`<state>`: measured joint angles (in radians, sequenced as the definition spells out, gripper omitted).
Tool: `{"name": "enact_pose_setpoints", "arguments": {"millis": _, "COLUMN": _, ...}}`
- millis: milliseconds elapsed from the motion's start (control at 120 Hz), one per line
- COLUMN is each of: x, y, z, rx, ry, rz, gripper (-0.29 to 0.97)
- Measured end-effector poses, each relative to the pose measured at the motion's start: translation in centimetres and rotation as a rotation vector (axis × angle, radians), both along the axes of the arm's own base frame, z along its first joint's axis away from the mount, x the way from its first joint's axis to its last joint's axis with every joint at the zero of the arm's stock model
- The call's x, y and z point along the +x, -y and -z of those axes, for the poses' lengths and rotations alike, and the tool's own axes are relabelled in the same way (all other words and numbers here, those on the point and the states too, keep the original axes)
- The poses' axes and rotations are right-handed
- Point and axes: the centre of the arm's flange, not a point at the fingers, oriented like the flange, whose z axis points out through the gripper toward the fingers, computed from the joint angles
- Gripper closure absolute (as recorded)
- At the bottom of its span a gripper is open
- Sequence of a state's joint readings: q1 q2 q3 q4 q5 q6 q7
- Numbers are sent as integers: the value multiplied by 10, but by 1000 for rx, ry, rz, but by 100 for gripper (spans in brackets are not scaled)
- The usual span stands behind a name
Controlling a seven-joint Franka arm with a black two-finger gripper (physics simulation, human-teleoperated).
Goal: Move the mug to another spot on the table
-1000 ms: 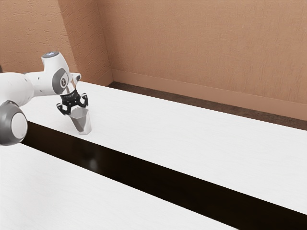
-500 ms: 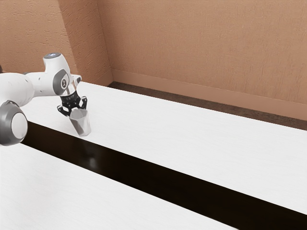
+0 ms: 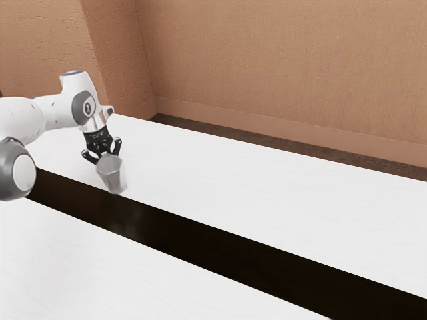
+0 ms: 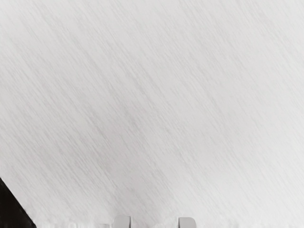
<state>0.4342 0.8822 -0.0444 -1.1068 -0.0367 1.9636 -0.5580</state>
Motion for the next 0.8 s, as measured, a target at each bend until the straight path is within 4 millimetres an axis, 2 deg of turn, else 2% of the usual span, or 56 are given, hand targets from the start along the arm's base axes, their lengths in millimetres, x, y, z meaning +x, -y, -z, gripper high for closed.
{"name": "enact_pose_setpoints", "arguments": {"millis": 200, "x": -8, "y": 7, "z": -18, "rx": -40, "ry": -49, "rz": -2, "gripper": 72}}
{"name": "enact_pose_setpoints", "arguments": {"millis": 367, "x": -13, "y": 30, "z": -37, "rx": -84, "ry": -72, "rz": 19, "gripper": 73}}
{"name": "enact_pose_setpoints", "arguments": {"millis": 483, "x": -25, "y": 56, "z": -55, "rx": -117, "ry": -89, "rz": 38, "gripper": 73}}
{"name": "enact_pose_setpoints", "arguments": {"millis": 567, "x": -31, "y": 82, "z": -60, "rx": -140, "ry": -107, "rz": 63, "gripper": 73}}
{"name": "enact_pose_setpoints", "arguments": {"millis": 800, "x": -33, "y": 146, "z": -37, "rx": -191, "ry": -158, "rz": 134, "gripper": 73}}
